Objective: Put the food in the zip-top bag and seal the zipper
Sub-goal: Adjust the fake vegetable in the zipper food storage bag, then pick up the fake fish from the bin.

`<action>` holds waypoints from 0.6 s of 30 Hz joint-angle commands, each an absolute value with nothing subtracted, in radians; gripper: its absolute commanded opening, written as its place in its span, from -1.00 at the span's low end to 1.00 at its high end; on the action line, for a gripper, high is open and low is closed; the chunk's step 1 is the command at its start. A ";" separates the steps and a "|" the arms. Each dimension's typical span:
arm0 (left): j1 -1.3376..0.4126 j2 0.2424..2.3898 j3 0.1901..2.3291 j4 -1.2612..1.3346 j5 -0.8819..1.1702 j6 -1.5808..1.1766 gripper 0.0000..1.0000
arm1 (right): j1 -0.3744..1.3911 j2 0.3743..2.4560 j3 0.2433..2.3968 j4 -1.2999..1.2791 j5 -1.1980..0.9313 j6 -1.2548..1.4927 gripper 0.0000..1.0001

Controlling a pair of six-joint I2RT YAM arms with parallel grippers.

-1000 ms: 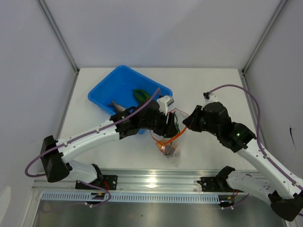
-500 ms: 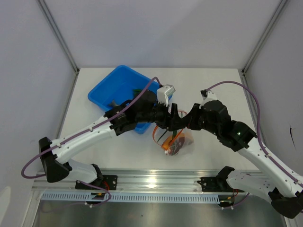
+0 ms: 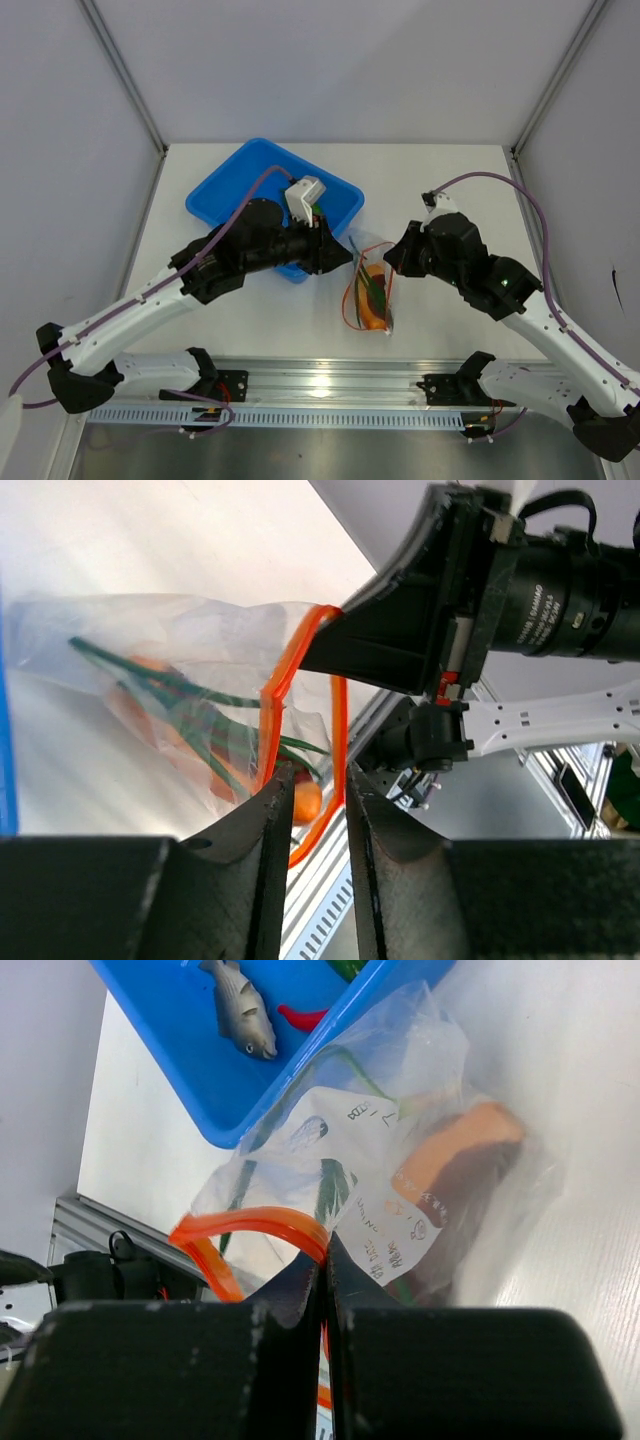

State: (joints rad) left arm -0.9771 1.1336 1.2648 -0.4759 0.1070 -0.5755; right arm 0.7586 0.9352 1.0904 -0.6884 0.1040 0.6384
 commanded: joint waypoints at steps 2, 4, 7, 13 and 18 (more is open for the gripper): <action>-0.922 1.078 1.243 -0.511 0.078 -0.558 -0.39 | 0.764 0.923 1.134 -0.678 0.117 0.612 -1.00; -0.888 1.055 1.218 -0.520 0.106 -0.563 -0.37 | 0.764 0.922 1.134 -0.683 0.123 0.609 -1.00; -0.842 1.016 1.177 -0.541 0.094 -0.574 -0.34 | 0.764 0.917 1.140 -0.696 0.143 0.603 -1.00; -0.622 1.037 1.146 -0.633 0.184 -0.595 -0.26 | 0.762 0.903 1.169 -0.739 0.212 0.580 -1.00; -0.503 1.201 1.239 -0.711 0.241 -0.552 0.00 | 0.747 0.922 1.207 -0.792 0.267 0.545 -1.00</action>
State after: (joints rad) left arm -0.5457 1.1145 1.1725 -0.6498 0.1780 -0.5766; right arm 0.7567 0.9283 1.1461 -0.7815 0.2024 0.5850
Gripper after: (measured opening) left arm 0.487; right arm 0.003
